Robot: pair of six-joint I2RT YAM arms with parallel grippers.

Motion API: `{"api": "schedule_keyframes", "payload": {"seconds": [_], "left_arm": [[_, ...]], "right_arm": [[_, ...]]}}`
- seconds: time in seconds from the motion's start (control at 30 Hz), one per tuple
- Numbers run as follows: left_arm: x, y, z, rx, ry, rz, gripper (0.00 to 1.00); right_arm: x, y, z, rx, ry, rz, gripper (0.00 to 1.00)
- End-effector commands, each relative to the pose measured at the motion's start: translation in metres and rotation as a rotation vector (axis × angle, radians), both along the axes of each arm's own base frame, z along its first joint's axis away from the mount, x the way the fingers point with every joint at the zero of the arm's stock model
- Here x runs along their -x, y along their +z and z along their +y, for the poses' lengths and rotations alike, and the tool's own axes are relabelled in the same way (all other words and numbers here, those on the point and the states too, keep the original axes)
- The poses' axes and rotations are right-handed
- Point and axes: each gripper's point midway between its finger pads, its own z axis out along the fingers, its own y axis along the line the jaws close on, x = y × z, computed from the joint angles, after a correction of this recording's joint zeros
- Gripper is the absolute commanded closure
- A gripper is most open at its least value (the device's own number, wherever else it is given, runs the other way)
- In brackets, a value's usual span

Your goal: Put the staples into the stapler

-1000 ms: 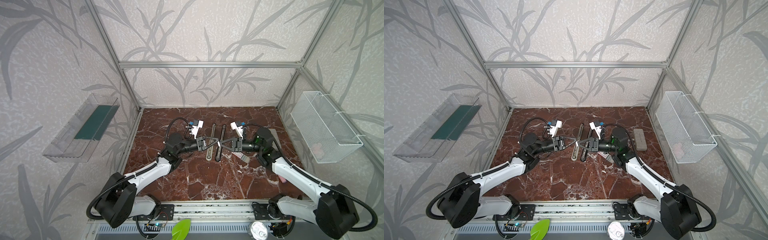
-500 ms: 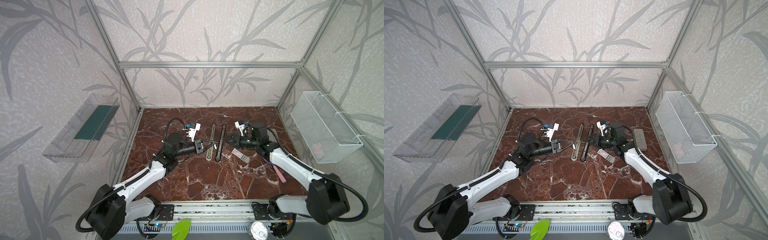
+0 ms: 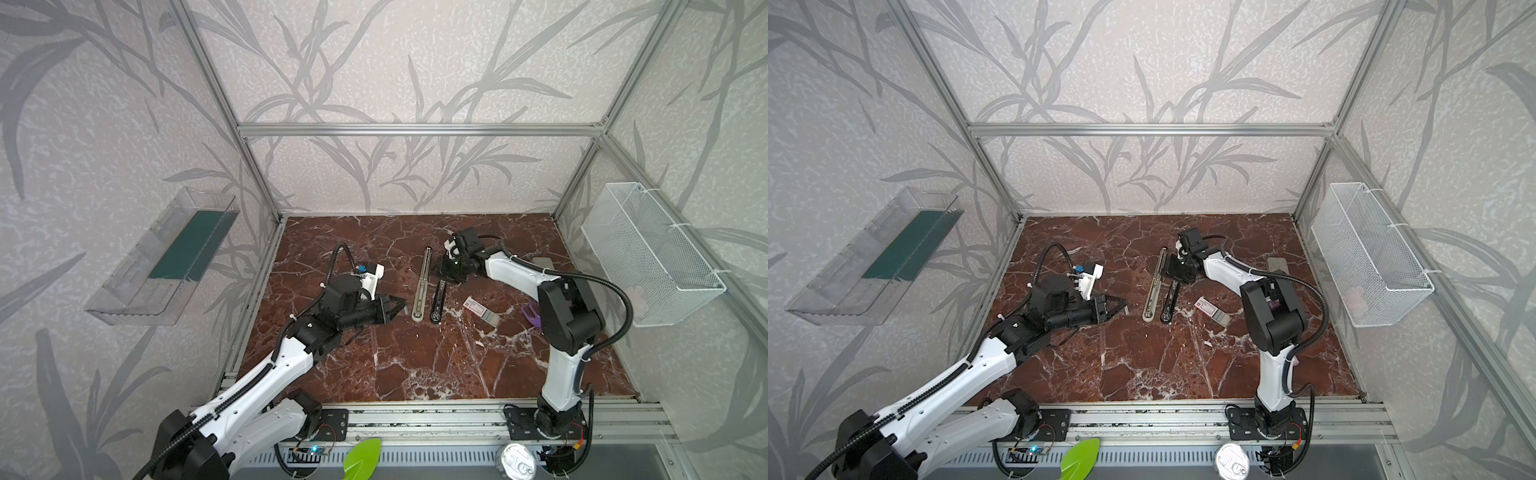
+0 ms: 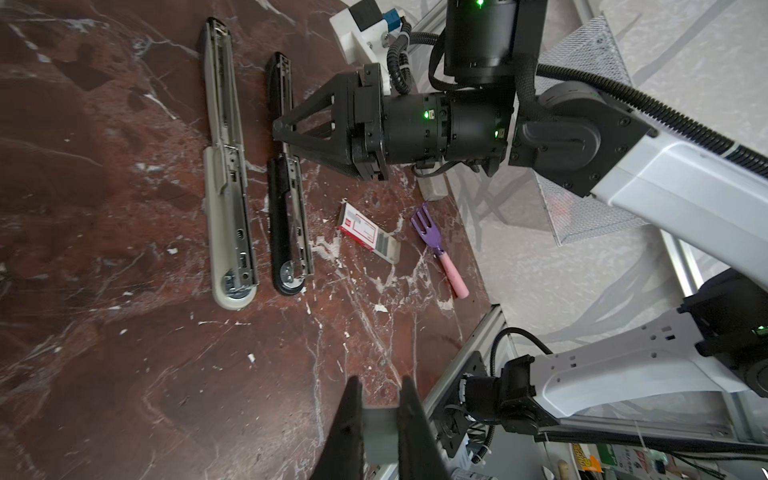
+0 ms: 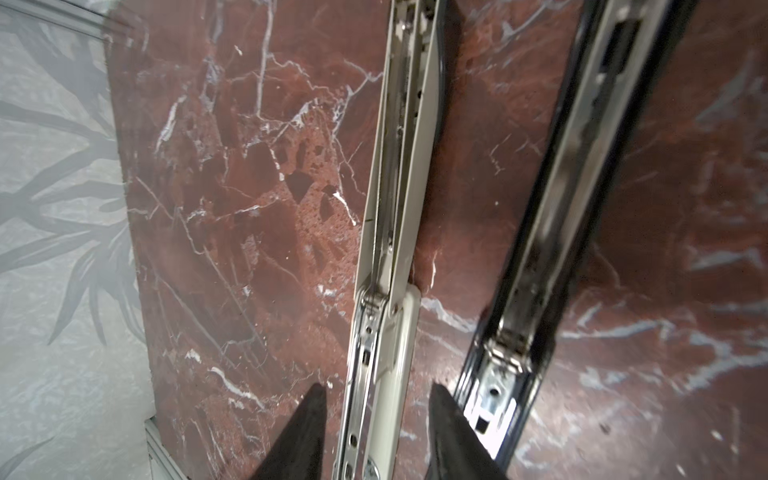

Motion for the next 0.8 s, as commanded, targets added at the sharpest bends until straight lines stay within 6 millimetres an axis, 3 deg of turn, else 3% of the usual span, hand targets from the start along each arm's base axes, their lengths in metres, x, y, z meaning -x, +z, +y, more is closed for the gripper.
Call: {"api": "schedule_keyframes", "payload": {"seconds": [0.0,0.3,0.77], "left_arm": [[-0.002,-0.002,0.015,-0.078,0.05,-0.011,0.89],[-0.004,-0.009,0.02,-0.104,0.072,-0.002,0.89],[-0.018,-0.023,0.021,-0.153,0.098,0.028,0.89]], "right_arm": [[-0.004,-0.017,0.004,0.042,0.0,0.041,0.58],[-0.001,-0.038,0.039,0.026,0.054,0.076,0.58],[0.038,-0.054,0.075,-0.068,0.113,0.117,0.65]]}}
